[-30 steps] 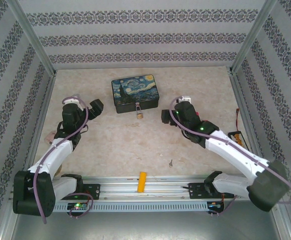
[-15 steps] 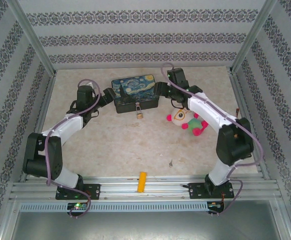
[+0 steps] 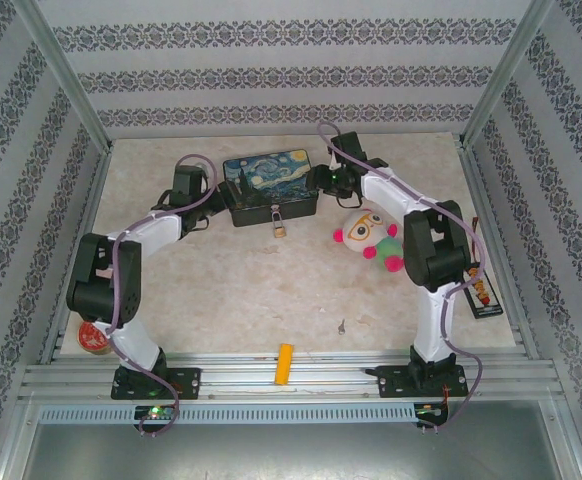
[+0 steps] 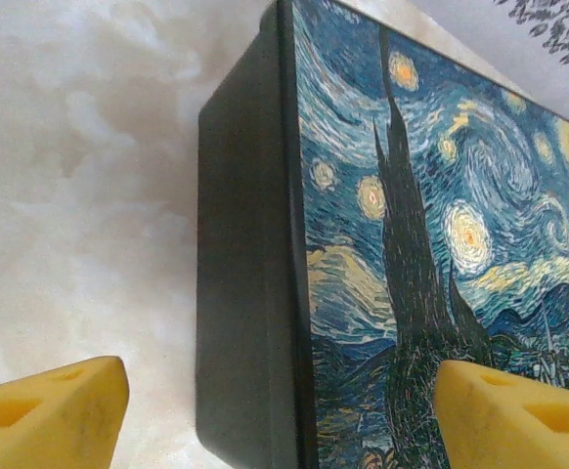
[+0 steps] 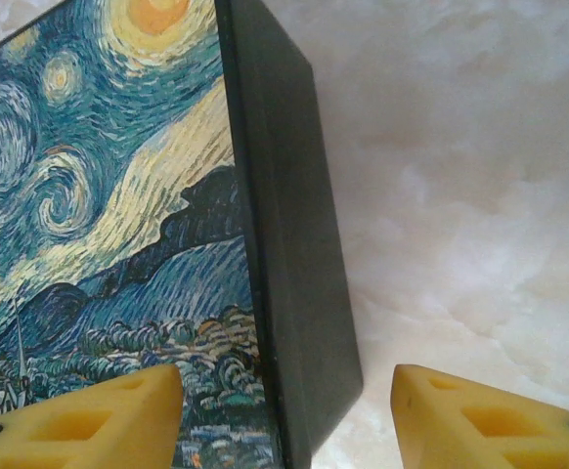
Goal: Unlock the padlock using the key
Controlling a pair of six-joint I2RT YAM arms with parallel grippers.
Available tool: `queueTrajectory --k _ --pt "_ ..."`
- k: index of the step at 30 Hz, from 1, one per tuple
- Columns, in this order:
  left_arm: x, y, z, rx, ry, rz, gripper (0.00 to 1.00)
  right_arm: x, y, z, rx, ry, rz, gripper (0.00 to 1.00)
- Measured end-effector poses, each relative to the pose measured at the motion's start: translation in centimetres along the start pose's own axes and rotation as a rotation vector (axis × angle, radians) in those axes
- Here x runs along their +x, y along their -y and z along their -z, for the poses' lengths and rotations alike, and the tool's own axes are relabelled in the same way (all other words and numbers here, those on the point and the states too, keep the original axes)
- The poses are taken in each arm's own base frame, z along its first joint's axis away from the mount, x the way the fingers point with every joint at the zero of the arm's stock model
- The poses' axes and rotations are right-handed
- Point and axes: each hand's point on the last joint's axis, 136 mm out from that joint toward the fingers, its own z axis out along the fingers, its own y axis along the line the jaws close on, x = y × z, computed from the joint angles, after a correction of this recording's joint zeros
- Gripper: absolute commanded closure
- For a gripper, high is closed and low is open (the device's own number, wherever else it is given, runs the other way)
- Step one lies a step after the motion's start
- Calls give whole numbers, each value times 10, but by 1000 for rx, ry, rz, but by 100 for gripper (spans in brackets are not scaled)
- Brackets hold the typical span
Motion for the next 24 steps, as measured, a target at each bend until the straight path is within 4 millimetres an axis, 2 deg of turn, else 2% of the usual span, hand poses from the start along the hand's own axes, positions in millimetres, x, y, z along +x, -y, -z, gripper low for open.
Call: queueTrajectory --k 6,14,18,24 --pt "13 1 -15 -13 -36 -38 24 3 -5 -15 -38 -36 -7 51" --pt "18 12 -19 -5 -32 -96 46 2 -14 -19 -78 -43 0 58" --pt "19 14 -16 1 -11 -108 58 2 -17 -20 -80 -39 7 62" --pt "24 5 -3 -25 7 -104 69 8 -26 -24 -96 -37 25 65"
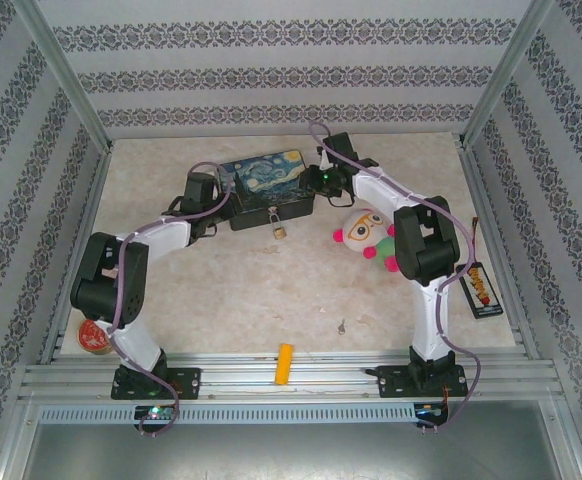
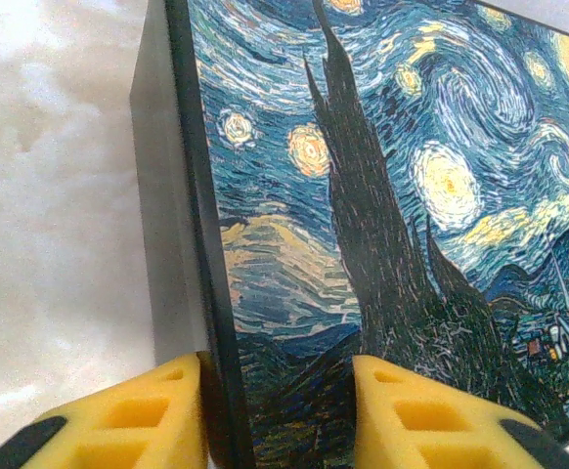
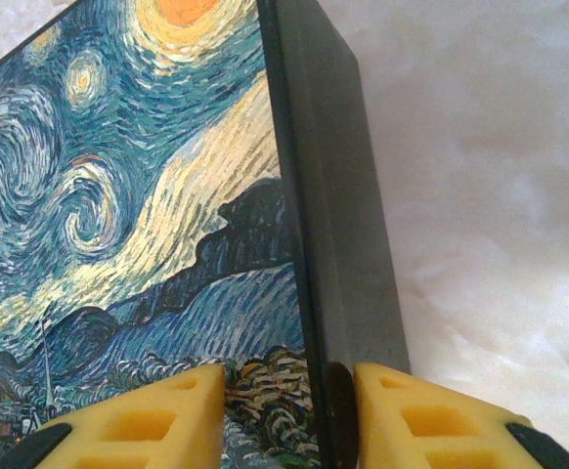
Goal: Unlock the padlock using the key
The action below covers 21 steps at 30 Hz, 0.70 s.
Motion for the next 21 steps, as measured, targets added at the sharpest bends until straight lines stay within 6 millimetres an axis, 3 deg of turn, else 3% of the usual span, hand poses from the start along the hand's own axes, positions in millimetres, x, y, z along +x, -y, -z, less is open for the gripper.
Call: queueTrajectory --k 5,12,21 --pt "13 -7 18 -32 13 7 75 9 -10 -2 -16 4 22 66" --pt "44 -13 50 -64 14 15 76 41 -22 9 -13 -32 54 68" --pt "96 -15 100 -84 4 34 77 106 -32 39 23 -81 99 70"
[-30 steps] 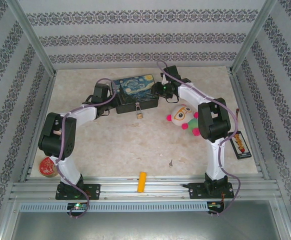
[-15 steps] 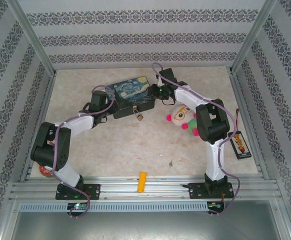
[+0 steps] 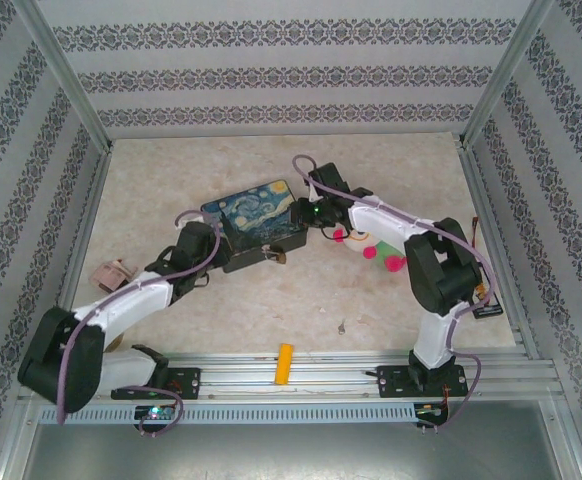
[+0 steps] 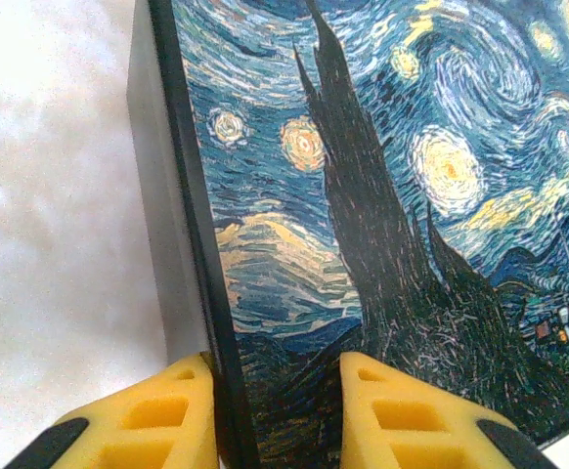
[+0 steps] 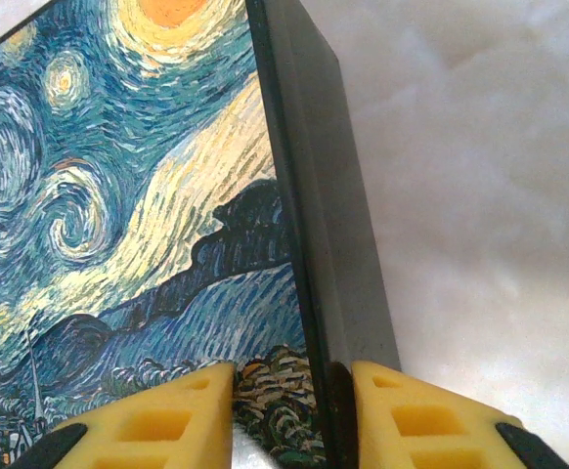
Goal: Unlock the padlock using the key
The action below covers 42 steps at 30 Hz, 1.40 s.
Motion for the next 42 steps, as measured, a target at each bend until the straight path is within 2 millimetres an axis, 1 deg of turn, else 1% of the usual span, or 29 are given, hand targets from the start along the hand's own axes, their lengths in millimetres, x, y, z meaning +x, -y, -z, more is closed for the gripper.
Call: queueTrajectory --k 6,8,10,14,16,22,24,26,29,33,37,39,42 --pt "34 0 31 -1 -18 0 77 48 -3 23 48 -14 6 69" --pt "42 -2 37 3 -24 9 77 59 -5 28 56 -14 4 69" --pt "45 -3 40 9 -17 25 76 66 -6 30 66 -9 -1 69" --pt "44 -5 40 -3 -5 35 71 65 -6 29 75 2 -15 69" --pt "42 -5 37 -17 6 33 69 62 -8 26 79 0 -14 68" --pt "27 -7 26 -75 76 26 64 34 -12 10 106 23 5 66" --pt "22 -6 22 -88 94 22 62 25 -12 6 106 30 5 63" --pt "20 -6 20 -94 103 17 59 21 -12 4 103 31 6 59" --pt "19 -5 20 -95 107 9 55 21 -12 3 99 27 12 51" --pt "18 -5 20 -97 110 -7 50 23 -14 3 86 16 25 43" --pt "18 -5 20 -96 111 -24 48 26 -13 5 86 9 41 37" --pt "17 -5 21 -95 112 -32 49 31 -10 12 94 2 49 36" --pt "14 -7 21 -100 119 -35 55 37 -5 31 118 6 63 35"
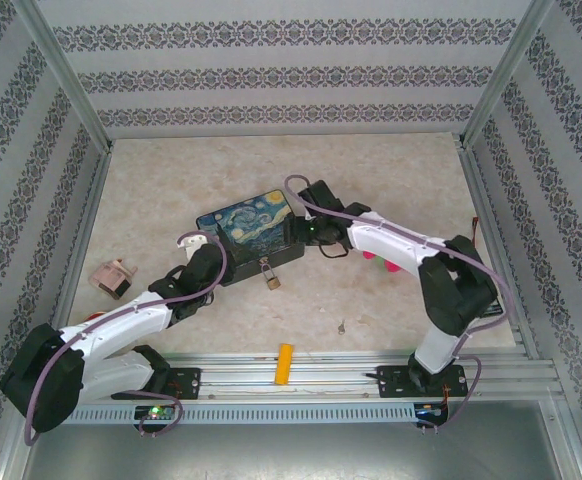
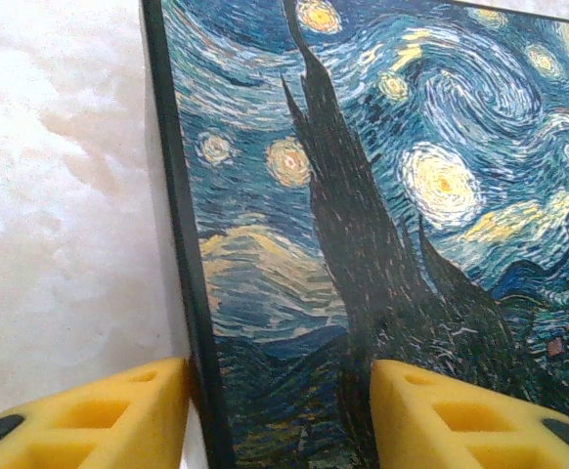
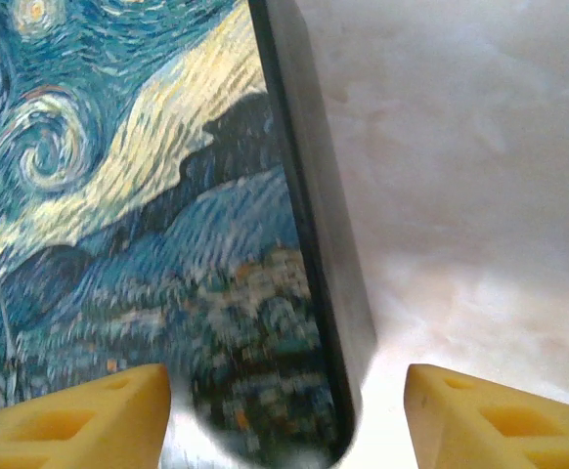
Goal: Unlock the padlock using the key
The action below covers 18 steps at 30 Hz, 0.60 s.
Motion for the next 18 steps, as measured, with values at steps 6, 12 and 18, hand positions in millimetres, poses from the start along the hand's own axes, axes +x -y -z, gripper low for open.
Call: queueTrajectory --k 6,12,18 --pt "-10 -4 -6 -10 28 7 60 4 13 48 37 72 7 42" --pt "-18 -1 -20 -11 43 11 61 57 48 68 145 17 -25 48" --pt "-29 3 -34 -2 52 41 60 132 74 86 238 -83 -71 57"
